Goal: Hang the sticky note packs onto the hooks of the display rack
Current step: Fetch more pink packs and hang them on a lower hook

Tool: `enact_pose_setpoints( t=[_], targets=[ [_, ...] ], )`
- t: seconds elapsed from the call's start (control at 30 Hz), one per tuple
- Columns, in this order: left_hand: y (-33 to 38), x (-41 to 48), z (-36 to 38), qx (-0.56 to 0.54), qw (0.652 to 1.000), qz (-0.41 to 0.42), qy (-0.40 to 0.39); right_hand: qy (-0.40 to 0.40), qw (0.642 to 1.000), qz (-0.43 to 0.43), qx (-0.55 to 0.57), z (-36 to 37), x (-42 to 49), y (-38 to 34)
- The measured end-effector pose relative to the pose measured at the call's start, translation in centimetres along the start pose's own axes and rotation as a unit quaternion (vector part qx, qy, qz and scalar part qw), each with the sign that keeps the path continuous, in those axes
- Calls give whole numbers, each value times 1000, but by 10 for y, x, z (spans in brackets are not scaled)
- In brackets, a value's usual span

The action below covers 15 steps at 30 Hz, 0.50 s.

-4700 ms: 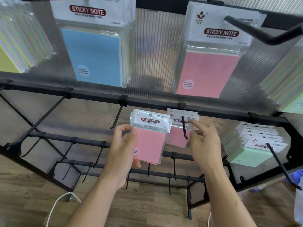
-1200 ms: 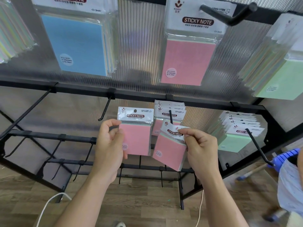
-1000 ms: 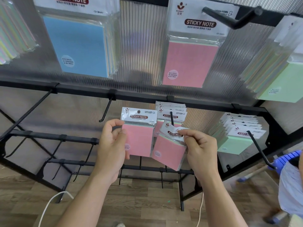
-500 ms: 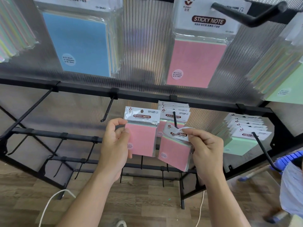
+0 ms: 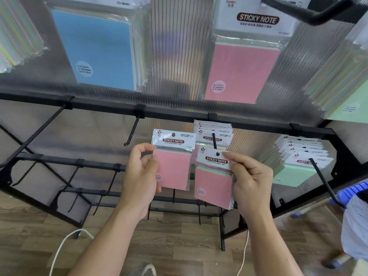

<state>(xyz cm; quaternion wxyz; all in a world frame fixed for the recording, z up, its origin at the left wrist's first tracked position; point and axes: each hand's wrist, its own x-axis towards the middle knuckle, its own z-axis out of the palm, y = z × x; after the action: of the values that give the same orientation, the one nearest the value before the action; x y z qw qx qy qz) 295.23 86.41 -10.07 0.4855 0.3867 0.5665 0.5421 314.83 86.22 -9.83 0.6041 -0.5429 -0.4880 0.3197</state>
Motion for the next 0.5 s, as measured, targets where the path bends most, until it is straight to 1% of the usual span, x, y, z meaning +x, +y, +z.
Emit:
enact_pose_setpoints(
  t=[0.07,0.2,0.4,0.5],
  targets=[
    [0,0,0,-1,1000,-1,-1,3,1000,7,-9,1,1,1],
    [0,1,-1,-3,1000,-1,-2,-13,996,27,-82,8,8,6],
    [1,2,1,5,1000,-2,-5,-75,980,35,-180,10,31,10],
    [3,1,3,7,1000,2,-19,-101,974,40,-198,7,38,7]
  ],
)
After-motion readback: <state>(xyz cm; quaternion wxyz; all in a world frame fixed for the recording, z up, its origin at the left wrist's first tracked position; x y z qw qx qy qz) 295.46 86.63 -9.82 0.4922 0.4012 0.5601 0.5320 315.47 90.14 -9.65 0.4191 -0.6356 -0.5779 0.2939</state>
